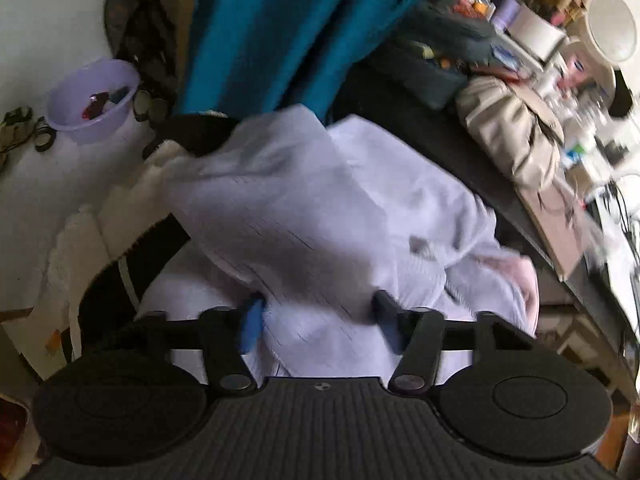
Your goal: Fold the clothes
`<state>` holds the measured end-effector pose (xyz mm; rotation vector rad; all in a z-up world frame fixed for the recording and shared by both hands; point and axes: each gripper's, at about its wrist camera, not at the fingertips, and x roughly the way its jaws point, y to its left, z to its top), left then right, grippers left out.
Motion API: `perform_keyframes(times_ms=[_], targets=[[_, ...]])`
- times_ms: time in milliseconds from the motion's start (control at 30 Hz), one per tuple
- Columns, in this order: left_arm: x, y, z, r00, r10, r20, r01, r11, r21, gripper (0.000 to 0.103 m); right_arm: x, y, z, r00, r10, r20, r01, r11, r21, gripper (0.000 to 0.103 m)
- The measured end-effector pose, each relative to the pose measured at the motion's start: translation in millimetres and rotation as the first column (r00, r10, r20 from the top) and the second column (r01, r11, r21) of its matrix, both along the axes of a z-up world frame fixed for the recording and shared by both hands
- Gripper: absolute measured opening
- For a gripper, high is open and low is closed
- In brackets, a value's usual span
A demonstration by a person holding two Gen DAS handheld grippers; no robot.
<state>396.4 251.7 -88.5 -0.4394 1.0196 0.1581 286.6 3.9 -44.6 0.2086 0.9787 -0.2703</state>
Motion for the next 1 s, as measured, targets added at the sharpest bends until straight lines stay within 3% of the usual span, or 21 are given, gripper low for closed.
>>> perform_keyframes(times_ms=[33,100,200,333,467,533,633,700,800,833,867,900,933,967,1000], targets=[[-3,-3,4,1.000,-0.003,0.016,0.003,1.000,0.018,0.039,4,0,-1,1.000,0.008,0.000,-0.008,1.000,-0.004,0.102],[-20,-2,15,0.996,0.034,0.078,-0.036,0.999,0.019,0.016,11,0,-2,1.000,0.020,-0.001,-0.020,1.000,0.000,0.102],[-54,12,25,0.982,0.125,0.138,-0.123,0.992,-0.025,0.014,28,2,-1,0.999,0.036,0.006,-0.036,0.998,0.047,0.102],[-92,22,20,0.976,0.209,0.066,-0.210,0.977,0.014,0.014,63,5,1,0.992,0.123,0.042,-0.127,0.983,0.135,0.102],[-130,36,19,0.935,0.353,0.030,-0.353,0.936,-0.009,0.014,112,11,0,0.976,0.196,0.097,-0.215,0.942,0.257,0.102],[-144,41,15,0.911,0.412,0.029,-0.411,0.911,-0.032,0.017,141,13,-7,0.960,0.227,0.165,-0.273,0.893,0.359,0.102],[-150,44,-2,0.889,0.457,0.004,-0.457,0.889,-0.040,0.031,184,15,-34,0.952,0.229,0.203,-0.303,0.792,0.530,0.102],[-145,41,-15,0.888,0.459,-0.014,-0.460,0.887,-0.040,0.047,214,25,-56,0.959,0.249,0.138,-0.283,0.777,0.563,0.102],[-132,32,-30,0.889,0.451,-0.075,-0.454,0.891,-0.030,0.053,241,44,-72,0.965,0.252,0.075,-0.256,0.834,0.489,0.102],[-132,28,-30,0.889,0.452,-0.079,-0.455,0.891,-0.018,0.051,245,47,-70,0.963,0.254,0.088,-0.264,0.830,0.492,0.100],[-133,24,-27,0.889,0.453,-0.064,-0.454,0.891,-0.002,0.038,249,50,-68,0.961,0.256,0.101,-0.272,0.825,0.495,0.071],[-135,20,-22,0.892,0.451,-0.040,-0.451,0.893,0.014,0.018,250,51,-64,0.955,0.269,0.125,-0.294,0.799,0.524,0.044],[-138,17,-15,0.894,0.448,-0.017,-0.448,0.894,0.032,0.016,253,52,-59,0.951,0.284,0.121,-0.302,0.774,0.556,0.012],[-143,15,-7,0.893,0.449,0.011,-0.449,0.892,0.056,0.015,252,50,-52,0.956,0.275,0.101,-0.281,0.764,0.580,0.009],[-149,11,3,0.891,0.451,0.046,-0.453,0.886,0.098,0.011,246,44,-43,0.959,0.249,0.134,-0.278,0.755,0.593,0.008]])
